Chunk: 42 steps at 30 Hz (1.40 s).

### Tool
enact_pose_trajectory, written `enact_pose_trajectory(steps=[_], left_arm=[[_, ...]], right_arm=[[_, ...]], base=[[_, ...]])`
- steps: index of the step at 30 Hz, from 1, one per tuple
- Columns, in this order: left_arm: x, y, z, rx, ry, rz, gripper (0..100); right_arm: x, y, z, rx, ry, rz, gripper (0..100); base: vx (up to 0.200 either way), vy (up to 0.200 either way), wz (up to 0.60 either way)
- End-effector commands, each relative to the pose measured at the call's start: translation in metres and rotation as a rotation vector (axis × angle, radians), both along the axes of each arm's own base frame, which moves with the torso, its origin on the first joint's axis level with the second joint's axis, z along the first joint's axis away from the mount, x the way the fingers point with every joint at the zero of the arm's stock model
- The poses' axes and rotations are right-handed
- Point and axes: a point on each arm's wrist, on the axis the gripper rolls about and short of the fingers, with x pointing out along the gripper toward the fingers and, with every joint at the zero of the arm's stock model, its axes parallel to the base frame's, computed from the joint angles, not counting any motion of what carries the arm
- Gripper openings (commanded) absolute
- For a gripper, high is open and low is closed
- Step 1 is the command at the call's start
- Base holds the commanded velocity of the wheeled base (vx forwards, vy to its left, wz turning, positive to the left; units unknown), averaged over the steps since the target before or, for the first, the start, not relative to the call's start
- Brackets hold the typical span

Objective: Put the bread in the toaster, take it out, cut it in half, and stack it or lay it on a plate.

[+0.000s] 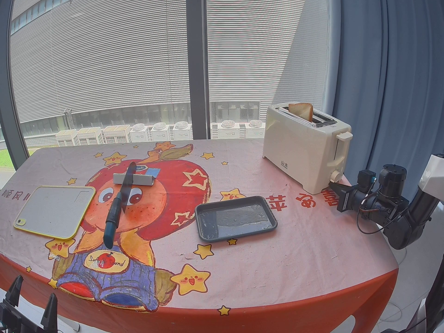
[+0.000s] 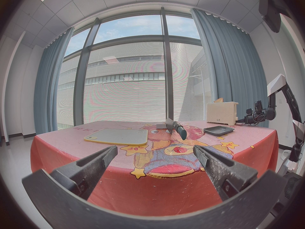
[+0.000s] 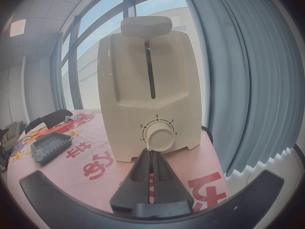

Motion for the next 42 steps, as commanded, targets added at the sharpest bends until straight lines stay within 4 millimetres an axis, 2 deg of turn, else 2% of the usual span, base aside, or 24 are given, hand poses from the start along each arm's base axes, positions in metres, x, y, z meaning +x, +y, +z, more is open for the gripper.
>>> enact_pose_trajectory(steps=[1,10,24,32,36,41,42], left_arm=[[0.001,0.0,-0.004,0.0,0.015,-0.001,100],[0.001,0.0,-0.004,0.0,0.015,0.002,100],[0.001,0.0,-0.004,0.0,0.015,0.001,100],[0.001,0.0,-0.004,0.0,0.017,0.001,100],[0.001,0.0,-0.004,0.0,0.015,0.001,100],[0.001,0.0,-0.004,0.0,0.015,0.001,100],[0.001,0.0,-0.004,0.0,0.015,0.001,100]], right_arm=[[-0.001,0.0,0.004,0.001,-0.012,0.001,0],[-0.003,0.0,0.009,0.003,-0.027,0.001,0],[-0.008,0.004,0.001,-0.003,0.012,0.013,0],[-0.011,0.003,0.006,-0.002,-0.001,0.011,0],[-0.023,0.002,0.023,0.003,-0.043,0.014,0],[-0.041,0.005,0.055,0.013,-0.126,0.031,0],[-0.041,0.005,0.055,0.013,-0.126,0.031,0]], base=[[0.0,0.0,0.0],[0.0,0.0,0.0],[0.0,0.0,0.0],[0.0,0.0,0.0],[0.0,0.0,0.0],[0.0,0.0,0.0],[0.0,0.0,0.0]])
